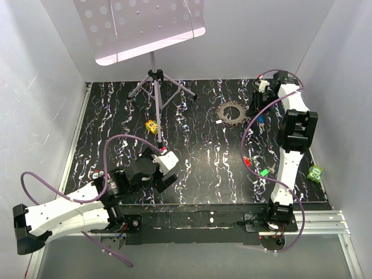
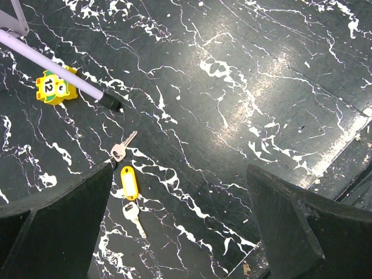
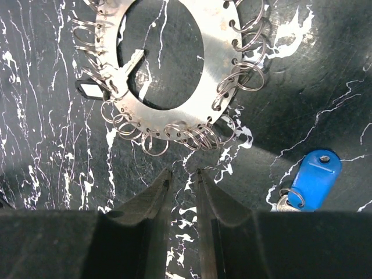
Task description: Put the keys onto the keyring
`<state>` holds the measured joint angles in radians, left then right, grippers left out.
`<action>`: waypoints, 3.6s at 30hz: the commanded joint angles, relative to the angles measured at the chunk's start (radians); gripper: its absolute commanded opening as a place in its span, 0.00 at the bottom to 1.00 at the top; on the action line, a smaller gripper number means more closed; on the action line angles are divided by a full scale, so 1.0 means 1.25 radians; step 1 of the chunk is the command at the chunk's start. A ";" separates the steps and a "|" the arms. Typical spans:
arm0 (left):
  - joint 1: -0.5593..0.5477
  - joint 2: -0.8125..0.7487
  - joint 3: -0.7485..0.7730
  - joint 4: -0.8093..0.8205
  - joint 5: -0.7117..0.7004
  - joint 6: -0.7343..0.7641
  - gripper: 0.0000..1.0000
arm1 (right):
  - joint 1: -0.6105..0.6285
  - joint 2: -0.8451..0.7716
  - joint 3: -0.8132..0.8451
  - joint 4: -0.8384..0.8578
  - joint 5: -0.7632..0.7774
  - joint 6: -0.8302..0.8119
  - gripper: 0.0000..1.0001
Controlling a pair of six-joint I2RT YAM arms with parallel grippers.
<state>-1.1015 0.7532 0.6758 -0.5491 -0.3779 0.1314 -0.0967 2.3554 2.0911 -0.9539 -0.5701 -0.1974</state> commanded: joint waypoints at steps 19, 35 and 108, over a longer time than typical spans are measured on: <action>0.011 0.017 0.009 0.005 0.005 0.010 1.00 | 0.010 0.079 0.080 -0.032 0.008 0.020 0.31; 0.016 0.034 0.012 0.006 0.009 0.011 1.00 | 0.014 0.102 0.105 -0.043 -0.020 0.029 0.30; 0.018 0.023 0.014 0.002 0.009 0.015 0.99 | 0.136 -0.025 0.001 -0.026 0.110 -0.075 0.01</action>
<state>-1.0828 0.7975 0.6758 -0.5484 -0.3729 0.1421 0.0704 2.3947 2.1078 -0.9981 -0.4210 -0.2886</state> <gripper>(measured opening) 0.993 0.022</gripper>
